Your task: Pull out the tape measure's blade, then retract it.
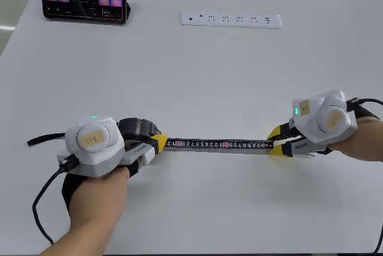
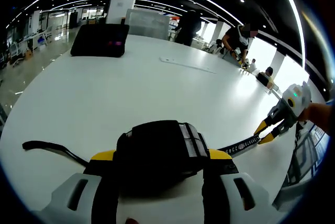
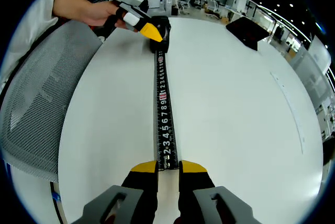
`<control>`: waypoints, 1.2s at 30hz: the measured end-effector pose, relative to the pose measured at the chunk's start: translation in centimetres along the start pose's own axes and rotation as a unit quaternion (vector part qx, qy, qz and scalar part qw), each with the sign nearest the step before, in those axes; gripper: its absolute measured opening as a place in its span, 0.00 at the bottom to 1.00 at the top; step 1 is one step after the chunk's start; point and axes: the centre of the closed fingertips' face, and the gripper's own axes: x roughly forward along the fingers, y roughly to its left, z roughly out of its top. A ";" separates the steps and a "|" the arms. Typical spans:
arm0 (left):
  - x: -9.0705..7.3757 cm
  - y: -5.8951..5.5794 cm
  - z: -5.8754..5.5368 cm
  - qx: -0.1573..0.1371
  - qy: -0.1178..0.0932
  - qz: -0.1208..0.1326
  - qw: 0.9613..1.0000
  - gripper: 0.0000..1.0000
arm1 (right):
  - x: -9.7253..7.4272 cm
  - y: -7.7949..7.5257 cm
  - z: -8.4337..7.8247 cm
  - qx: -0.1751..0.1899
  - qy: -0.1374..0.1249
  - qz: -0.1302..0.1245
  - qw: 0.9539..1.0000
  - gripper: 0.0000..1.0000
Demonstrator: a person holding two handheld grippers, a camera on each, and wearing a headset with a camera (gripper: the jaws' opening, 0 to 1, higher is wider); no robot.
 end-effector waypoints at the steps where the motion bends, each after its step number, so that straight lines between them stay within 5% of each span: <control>1: 0.0 0.0 0.0 0.000 0.000 0.000 1.000 0.60 | 0.1 0.0 0.2 0.000 -0.002 0.000 1.000 0.11; 36: -0.1 0.0 0.0 -0.007 -0.001 -0.011 1.000 0.60 | 2.8 -0.4 5.5 -0.015 -0.050 0.024 0.998 0.11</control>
